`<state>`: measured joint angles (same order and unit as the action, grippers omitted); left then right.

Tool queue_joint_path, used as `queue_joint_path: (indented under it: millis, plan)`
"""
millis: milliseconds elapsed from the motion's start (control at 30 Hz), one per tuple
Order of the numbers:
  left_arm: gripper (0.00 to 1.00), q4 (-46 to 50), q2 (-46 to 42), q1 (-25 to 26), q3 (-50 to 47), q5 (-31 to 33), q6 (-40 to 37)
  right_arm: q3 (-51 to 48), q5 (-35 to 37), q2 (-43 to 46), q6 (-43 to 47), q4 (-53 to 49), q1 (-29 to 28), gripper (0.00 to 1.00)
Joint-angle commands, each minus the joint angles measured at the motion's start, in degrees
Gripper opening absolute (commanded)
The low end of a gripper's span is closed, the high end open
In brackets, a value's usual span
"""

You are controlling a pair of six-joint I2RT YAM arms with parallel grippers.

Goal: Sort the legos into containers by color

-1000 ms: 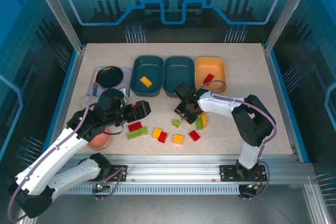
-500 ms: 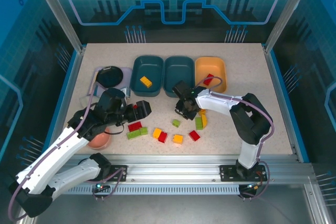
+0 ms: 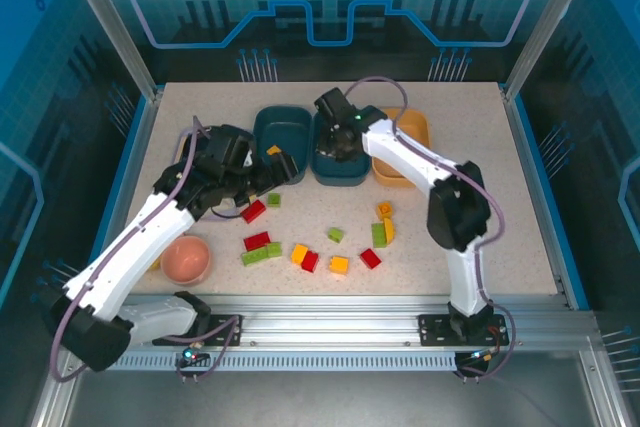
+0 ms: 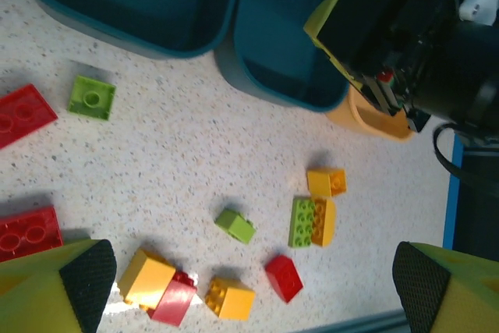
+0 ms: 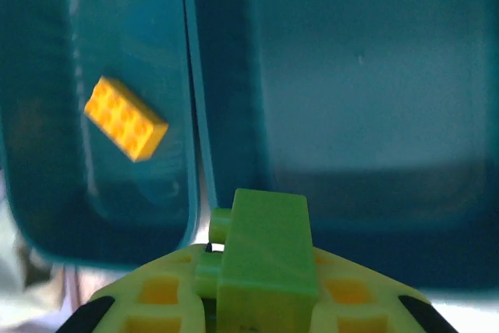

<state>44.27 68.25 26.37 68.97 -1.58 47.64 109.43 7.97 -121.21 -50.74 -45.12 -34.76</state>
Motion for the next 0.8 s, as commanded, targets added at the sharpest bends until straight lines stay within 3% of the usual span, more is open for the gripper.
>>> queue_joint_path:
  millis: [0, 233, 367, 467, 567, 767]
  plan:
    - [0.95, 2.36, 3.47, -2.98, 3.05, -3.10, 1.41, 9.33, -2.99, -9.75, 7.38, -10.49, 2.54, 0.17]
    - [0.95, 1.70, 5.67, -5.47, 3.18, -4.00, 2.45, 21.93, -7.53, -21.38, 10.20, -14.53, 6.02, 0.22]
    - [0.95, 2.22, 4.86, -5.54, 2.61, -3.58, 2.72, 24.72, -8.24, -22.58, 11.75, -16.14, 6.37, 0.39]
    - [0.95, 2.85, 3.85, -5.54, 1.98, -3.31, 2.92, 23.96, -7.75, -20.15, 12.28, -15.99, 6.29, 0.55]
    - [0.95, 3.56, 3.22, -5.63, 1.75, -3.11, 2.85, 22.02, -6.70, -15.71, 12.85, -15.02, 6.02, 0.64]
    - [0.95, 4.73, 1.81, -5.72, 2.50, -3.87, 2.17, 16.29, -3.49, -4.03, 14.19, -14.38, 5.37, 0.64]
